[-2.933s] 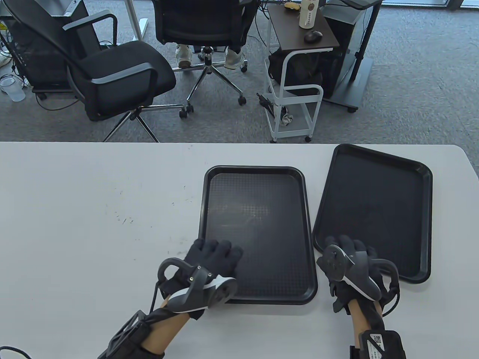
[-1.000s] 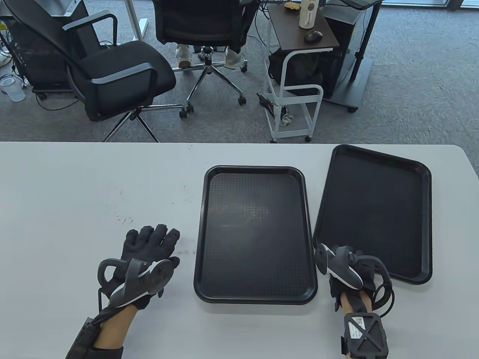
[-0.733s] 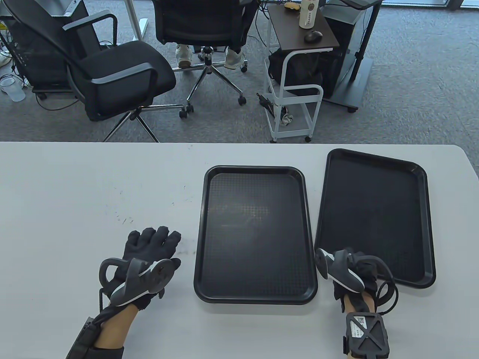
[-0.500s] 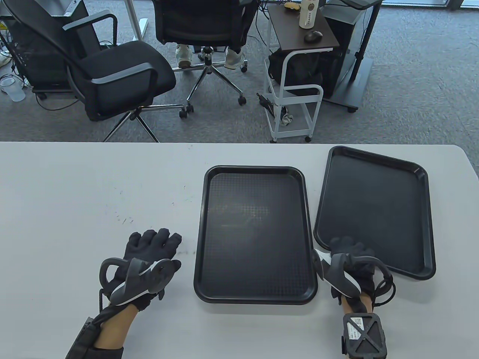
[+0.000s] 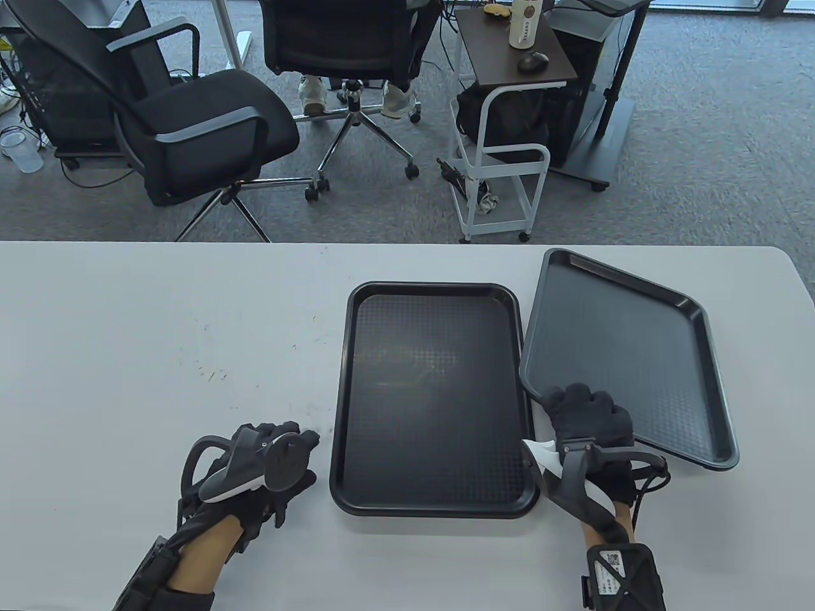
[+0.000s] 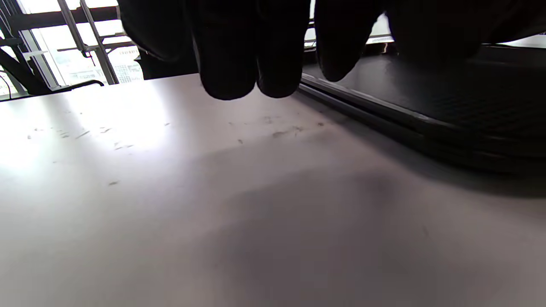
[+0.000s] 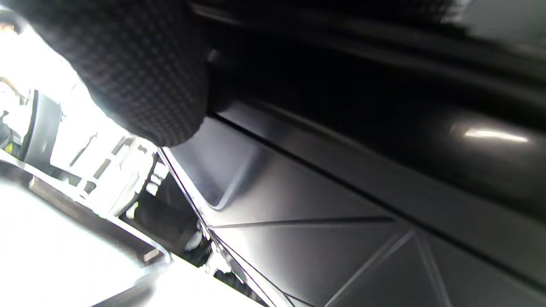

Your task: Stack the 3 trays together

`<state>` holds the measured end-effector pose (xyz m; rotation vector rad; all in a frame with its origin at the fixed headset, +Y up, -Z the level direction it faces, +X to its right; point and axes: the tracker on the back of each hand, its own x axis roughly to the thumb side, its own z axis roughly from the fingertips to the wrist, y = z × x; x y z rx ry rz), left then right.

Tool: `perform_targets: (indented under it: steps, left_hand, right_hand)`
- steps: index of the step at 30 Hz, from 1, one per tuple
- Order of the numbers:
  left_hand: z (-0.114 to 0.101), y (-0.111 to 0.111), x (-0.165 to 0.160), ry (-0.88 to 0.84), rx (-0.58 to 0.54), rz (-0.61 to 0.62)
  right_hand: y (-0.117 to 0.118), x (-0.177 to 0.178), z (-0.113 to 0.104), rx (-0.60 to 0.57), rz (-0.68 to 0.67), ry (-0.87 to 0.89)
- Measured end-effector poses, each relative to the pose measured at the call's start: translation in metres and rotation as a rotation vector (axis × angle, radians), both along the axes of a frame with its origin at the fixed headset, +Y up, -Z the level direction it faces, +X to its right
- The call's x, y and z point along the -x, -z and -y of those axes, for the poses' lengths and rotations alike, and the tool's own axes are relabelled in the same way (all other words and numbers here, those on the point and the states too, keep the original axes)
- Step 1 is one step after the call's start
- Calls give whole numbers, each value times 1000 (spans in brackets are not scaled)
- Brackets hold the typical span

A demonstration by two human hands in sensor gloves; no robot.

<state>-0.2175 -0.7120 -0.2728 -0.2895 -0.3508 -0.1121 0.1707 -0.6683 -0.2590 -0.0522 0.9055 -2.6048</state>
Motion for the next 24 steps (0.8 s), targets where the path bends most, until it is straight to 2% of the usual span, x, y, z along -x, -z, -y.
perform_targets:
  steps: [3, 9, 13, 24]
  left_hand:
    - [2, 0, -2, -33, 36, 22]
    - [-14, -3, 2, -27, -139, -5]
    - [-19, -4, 7, -42, -184, -31]
    - [-23, -4, 11, -57, -276, -41]
  right_hand:
    - [-7, 5, -8, -38, -46, 5]
    - [-19, 31, -19, -112, -152, -6]
    - [-26, 46, -24, -155, -189, -62]
    - [-51, 68, -38, -219, -284, -24]
